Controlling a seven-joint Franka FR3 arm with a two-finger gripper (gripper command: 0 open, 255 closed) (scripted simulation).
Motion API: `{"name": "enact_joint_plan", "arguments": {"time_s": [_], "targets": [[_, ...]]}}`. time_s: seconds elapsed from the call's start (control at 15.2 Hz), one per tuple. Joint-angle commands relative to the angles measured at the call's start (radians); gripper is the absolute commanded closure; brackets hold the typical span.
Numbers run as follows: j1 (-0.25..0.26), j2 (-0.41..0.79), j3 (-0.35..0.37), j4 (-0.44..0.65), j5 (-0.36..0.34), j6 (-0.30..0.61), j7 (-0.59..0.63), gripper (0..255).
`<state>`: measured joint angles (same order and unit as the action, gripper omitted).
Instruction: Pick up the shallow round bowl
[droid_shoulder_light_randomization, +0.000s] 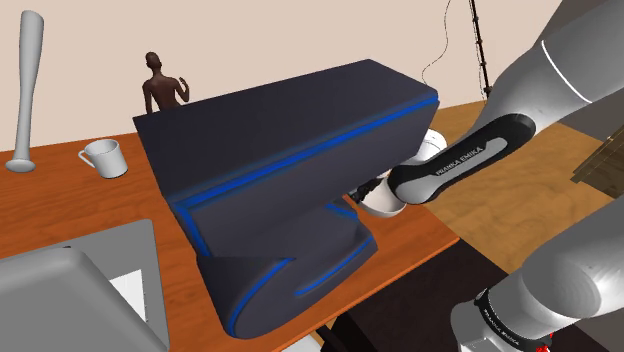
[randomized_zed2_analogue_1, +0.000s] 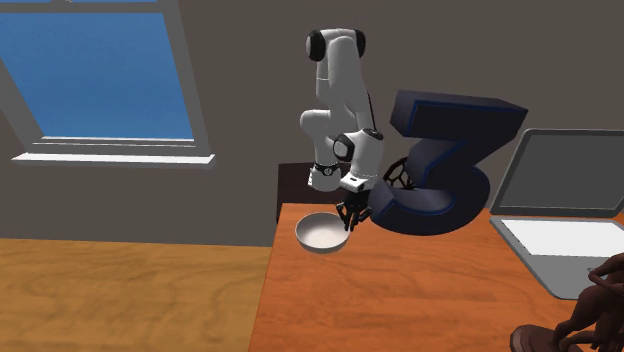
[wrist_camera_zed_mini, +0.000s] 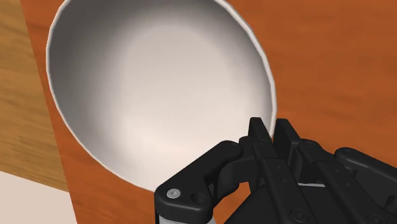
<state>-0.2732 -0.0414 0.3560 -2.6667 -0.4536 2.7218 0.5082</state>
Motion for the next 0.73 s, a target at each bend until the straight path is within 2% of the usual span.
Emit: {"name": "enact_joint_plan", "arguments": {"time_s": [0.0,0.33,0.66], "targets": [[0.01,-0.034,0.002,-0.002,0.055,-0.025,-0.044,255],[0.037,-0.11,-0.008,0.002,0.155,-0.093,-0.128,255],[0.063,-0.177,-0.024,0.016,0.224,-0.166,-0.188,255]]}}
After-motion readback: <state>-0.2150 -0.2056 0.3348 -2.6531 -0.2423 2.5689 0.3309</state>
